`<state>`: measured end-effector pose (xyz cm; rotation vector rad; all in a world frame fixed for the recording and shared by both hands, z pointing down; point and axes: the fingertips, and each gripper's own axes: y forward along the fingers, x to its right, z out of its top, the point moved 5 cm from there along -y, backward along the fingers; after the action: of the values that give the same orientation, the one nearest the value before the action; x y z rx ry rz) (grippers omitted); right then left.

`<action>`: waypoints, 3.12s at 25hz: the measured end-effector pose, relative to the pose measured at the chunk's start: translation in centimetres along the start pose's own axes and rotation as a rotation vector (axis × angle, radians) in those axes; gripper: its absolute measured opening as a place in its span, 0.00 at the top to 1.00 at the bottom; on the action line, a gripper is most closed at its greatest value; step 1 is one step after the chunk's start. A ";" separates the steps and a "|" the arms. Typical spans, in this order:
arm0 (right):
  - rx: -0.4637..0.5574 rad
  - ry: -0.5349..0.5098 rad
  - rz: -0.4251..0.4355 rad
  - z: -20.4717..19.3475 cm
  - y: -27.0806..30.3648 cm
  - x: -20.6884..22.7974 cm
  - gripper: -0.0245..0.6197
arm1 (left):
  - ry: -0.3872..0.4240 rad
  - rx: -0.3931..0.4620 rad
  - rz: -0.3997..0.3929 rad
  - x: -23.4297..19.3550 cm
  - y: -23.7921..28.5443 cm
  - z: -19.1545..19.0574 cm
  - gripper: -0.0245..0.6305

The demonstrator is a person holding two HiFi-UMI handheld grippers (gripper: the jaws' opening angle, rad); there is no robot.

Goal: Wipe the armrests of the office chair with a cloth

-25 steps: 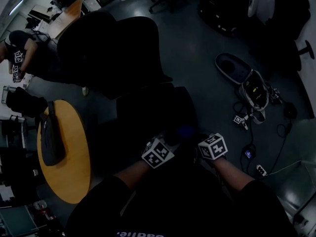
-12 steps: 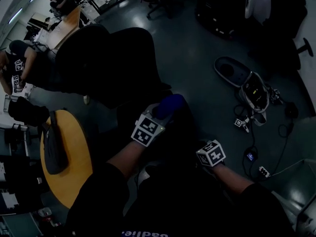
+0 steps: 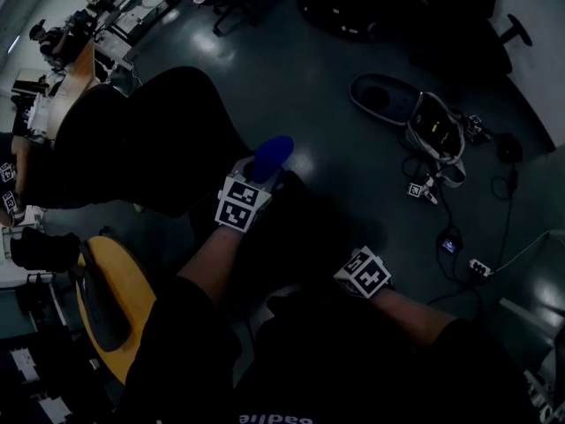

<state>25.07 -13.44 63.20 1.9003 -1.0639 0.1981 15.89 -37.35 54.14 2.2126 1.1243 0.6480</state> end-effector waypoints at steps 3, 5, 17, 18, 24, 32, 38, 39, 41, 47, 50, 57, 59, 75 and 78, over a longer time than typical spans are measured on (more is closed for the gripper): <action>0.000 0.026 -0.002 -0.2 -0.1 0.2 0.95 | 0.023 -0.040 -0.009 -0.5 2.5 0.0 0.77; 0.003 0.030 -0.007 -0.4 0.0 0.2 0.95 | 0.040 -0.057 -0.019 -0.2 3.8 0.0 0.77; 0.012 0.055 -0.009 -1.1 0.2 0.5 0.95 | 0.048 -0.064 -0.092 5.1 5.7 -0.2 0.77; 0.011 0.056 -0.009 -1.1 0.2 0.6 0.95 | 0.053 -0.061 -0.101 5.6 5.7 -0.1 0.77; 0.006 0.077 -0.020 -2.7 0.5 1.9 0.95 | 0.069 -0.041 -0.166 10.5 5.7 -0.3 0.77; 0.015 0.103 -0.023 -2.1 0.8 0.8 0.95 | 0.020 0.001 -0.239 15.8 2.7 -0.6 0.77; 0.025 0.085 -0.039 -1.8 0.9 0.6 0.95 | -0.017 0.017 -0.306 18.7 0.6 -0.9 0.77; 0.028 0.083 -0.041 -1.7 0.9 0.6 0.95 | -0.029 0.024 -0.314 19.1 0.3 -1.0 0.77; 0.029 0.083 -0.044 -1.8 0.7 0.5 0.95 | -0.048 0.034 -0.331 20.1 -0.4 -1.3 0.77; 0.056 0.086 -0.053 -1.8 -0.2 1.1 0.95 | -0.122 0.073 -0.374 22.5 -2.6 -2.2 0.77; 0.089 0.109 -0.058 -1.7 -1.1 1.0 0.95 | -0.193 0.105 -0.369 22.7 -4.0 -2.6 0.77; 0.142 0.096 -0.052 -0.9 -2.0 -0.7 0.95 | -0.307 0.205 -0.276 21.3 -9.0 -3.6 0.77; 0.135 0.058 -0.033 -0.6 -2.2 -2.0 0.95 | -0.331 0.225 -0.238 20.8 -11.2 -4.4 0.77; 0.105 -0.088 0.018 -0.8 3.0 -17.1 0.95 | -0.546 0.376 0.046 19.7 -31.1 -15.6 0.77; 0.129 -0.087 -0.002 -1.3 4.2 -21.1 0.95 | -0.537 0.392 0.056 20.3 -35.1 -18.1 0.77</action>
<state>9.39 -0.78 55.61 2.0415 -1.1301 0.1886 -4.50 1.46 46.82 2.5292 0.9598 -0.1724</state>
